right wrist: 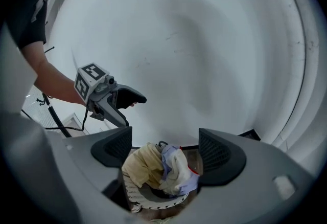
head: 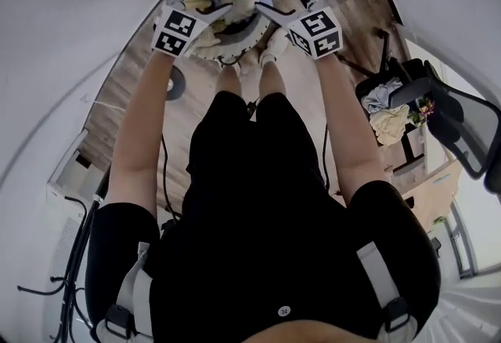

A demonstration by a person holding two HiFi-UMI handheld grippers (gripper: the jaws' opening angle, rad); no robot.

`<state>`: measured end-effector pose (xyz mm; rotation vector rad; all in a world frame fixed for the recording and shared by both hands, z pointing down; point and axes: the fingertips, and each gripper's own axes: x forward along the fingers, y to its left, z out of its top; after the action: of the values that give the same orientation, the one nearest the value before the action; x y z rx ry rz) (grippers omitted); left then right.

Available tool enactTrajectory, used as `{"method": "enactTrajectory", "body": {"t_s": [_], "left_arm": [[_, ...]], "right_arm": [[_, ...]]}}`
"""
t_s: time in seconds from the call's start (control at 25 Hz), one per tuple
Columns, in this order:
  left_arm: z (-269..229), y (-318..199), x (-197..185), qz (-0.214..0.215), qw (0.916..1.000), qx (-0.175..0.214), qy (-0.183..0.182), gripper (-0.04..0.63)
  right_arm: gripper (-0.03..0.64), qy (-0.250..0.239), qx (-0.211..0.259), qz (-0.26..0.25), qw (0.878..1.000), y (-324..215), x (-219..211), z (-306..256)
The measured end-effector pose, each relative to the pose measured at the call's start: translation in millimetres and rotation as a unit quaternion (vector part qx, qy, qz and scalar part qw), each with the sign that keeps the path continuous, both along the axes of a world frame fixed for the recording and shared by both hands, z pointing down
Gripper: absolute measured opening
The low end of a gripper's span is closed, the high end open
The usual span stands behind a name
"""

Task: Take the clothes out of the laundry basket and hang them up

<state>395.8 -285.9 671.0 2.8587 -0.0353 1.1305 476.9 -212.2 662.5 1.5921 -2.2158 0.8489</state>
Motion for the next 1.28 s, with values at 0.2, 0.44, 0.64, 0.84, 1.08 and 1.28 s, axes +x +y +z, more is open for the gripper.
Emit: {"method": "enactTrajectory", "body": {"t_s": [0.2, 0.44, 0.64, 0.84, 1.08, 1.28], "left_arm": [[108.1, -14.2, -9.5, 0.045, 0.9953, -0.005, -0.086, 0.477], [203.9, -23.2, -7.4, 0.102, 0.9830, 0.009, -0.153, 0.476], [260.7, -26.2, 2.0, 0.169, 0.9667, 0.026, -0.190, 0.472], [308.4, -30.6, 13.8, 0.206, 0.9538, 0.025, -0.217, 0.458], [358.9, -33.1, 7.1, 0.230, 0.9361, 0.017, -0.265, 0.428], [379.8, -31.3, 1.3, 0.235, 0.9297, 0.007, -0.283, 0.396]], "right_arm": [[0.380, 0.004, -0.067, -0.006, 0.998, -7.5, -9.0, 101.2], [0.359, 0.027, -0.155, -0.045, 0.986, -3.8, -17.0, 210.3], [0.359, 0.034, -0.203, -0.068, 0.976, -7.7, -21.9, 273.6], [0.357, 0.032, -0.243, -0.079, 0.966, -12.6, -21.3, 327.2], [0.334, 0.023, -0.280, -0.094, 0.955, -11.1, -24.8, 373.1], [0.307, 0.018, -0.291, -0.097, 0.952, -11.3, -28.5, 394.3]]}}
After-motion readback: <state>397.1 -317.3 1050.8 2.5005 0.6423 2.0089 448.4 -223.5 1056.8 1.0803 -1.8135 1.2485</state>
